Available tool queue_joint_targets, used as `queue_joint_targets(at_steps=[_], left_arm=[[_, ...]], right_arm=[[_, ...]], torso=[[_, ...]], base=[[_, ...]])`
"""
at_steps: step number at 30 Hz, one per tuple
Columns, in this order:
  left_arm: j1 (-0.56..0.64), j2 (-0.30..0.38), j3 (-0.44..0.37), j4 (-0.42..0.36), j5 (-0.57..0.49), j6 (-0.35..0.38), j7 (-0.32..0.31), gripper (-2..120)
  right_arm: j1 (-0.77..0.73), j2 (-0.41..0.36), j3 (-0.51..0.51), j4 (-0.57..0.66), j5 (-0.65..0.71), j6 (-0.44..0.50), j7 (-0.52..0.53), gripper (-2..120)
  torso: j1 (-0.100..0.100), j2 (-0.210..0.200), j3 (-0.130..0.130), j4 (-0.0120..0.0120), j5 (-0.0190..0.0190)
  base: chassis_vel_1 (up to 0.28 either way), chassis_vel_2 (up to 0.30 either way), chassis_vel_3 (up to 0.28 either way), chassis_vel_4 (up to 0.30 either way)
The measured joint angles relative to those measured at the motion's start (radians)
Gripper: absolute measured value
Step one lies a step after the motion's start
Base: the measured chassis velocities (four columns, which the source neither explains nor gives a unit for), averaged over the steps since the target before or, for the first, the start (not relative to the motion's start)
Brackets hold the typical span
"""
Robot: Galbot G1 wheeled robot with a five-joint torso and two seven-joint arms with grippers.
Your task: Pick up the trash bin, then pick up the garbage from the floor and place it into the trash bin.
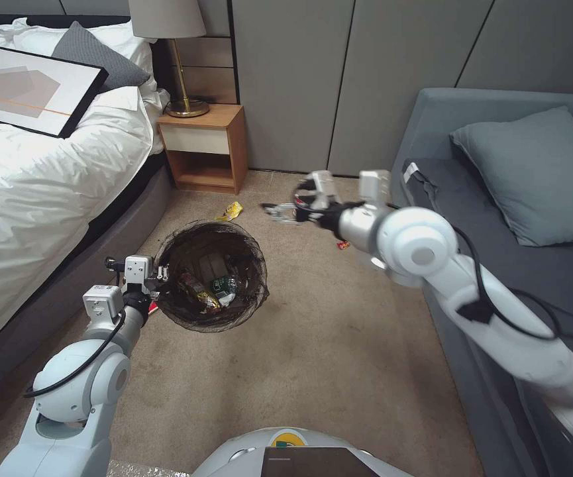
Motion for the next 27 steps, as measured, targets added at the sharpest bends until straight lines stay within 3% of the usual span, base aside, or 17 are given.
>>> queue_joint_targets(at_steps=[3, 7, 9, 11, 15, 18, 22, 25, 27], left_arm=[[-0.001, -0.005, 0.009, 0.003, 0.004, -0.001, 0.0, 0], [-0.003, -0.005, 0.013, 0.005, 0.007, -0.001, 0.0, 0], [-0.003, -0.007, 0.011, 0.005, 0.011, -0.002, 0.002, 0], [0.002, -0.011, 0.006, 0.005, 0.016, -0.004, 0.003, 0], [0.01, -0.014, 0.003, 0.005, 0.017, -0.007, 0.004, 0], [0.015, -0.01, 0.002, 0.006, 0.016, -0.01, 0.006, 0], [0.015, -0.007, 0.003, 0.009, 0.015, -0.011, 0.006, 0], [0.015, -0.011, 0.008, 0.011, 0.015, -0.013, 0.006, 0], [0.016, -0.011, 0.01, 0.012, 0.015, -0.013, 0.006, 0]], right_arm=[[-0.174, -0.005, 0.164, 0.024, -0.129, 0.033, -0.019, 100], [-0.303, 0.008, 0.261, 0.029, -0.223, 0.059, -0.032, 100], [-0.475, 0.06, 0.405, 0.027, -0.43, 0.122, -0.1, 100], [-0.578, 0.104, 0.475, 0.027, -0.537, 0.163, -0.157, 100], [-0.693, 0.157, 0.53, 0.014, -0.693, 0.233, -0.214, 100], [-0.833, 0.266, 0.585, -0.018, -0.869, 0.337, -0.273, 100], [-0.899, 0.343, 0.598, -0.032, -0.948, 0.394, -0.293, 100], [-0.978, 0.454, 0.604, -0.052, -1.089, 0.48, -0.306, 100], [-0.992, 0.472, 0.604, -0.055, -1.116, 0.496, -0.308, 100]], torso=[[0.0, 0.0, 0.0, 0.0001, -0.0006], [0.0, 0.0, 0.0, 0.0001, -0.0001], [0.0, 0.0, 0.0, 0.0002, -0.0004], [0.0, 0.0, 0.0, 0.0006, -0.0005], [0.0, 0.0, 0.0, 0.0007, -0.0009], [0.0, 0.0, 0.0, -0.0001, -0.0007], [0.0, 0.0, 0.0, 0.0002, -0.0007], [0.0, 0.0, 0.0, 0.0004, -0.001], [0.0, 0.0, 0.0, 0.0006, -0.001]], base=[[0.0, 0.0, 0.0, 0.0], [0.0, 0.0, 0.0, 0.0], [0.0, 0.0, 0.0, 0.0], [0.0, 0.0, 0.0, 0.0], [0.0, 0.0, 0.0, 0.0], [0.0, 0.0, 0.0, 0.0], [0.0, 0.0, 0.0, 0.0], [0.0, 0.0, 0.0, 0.0], [0.0, 0.0, 0.0, 0.0]])
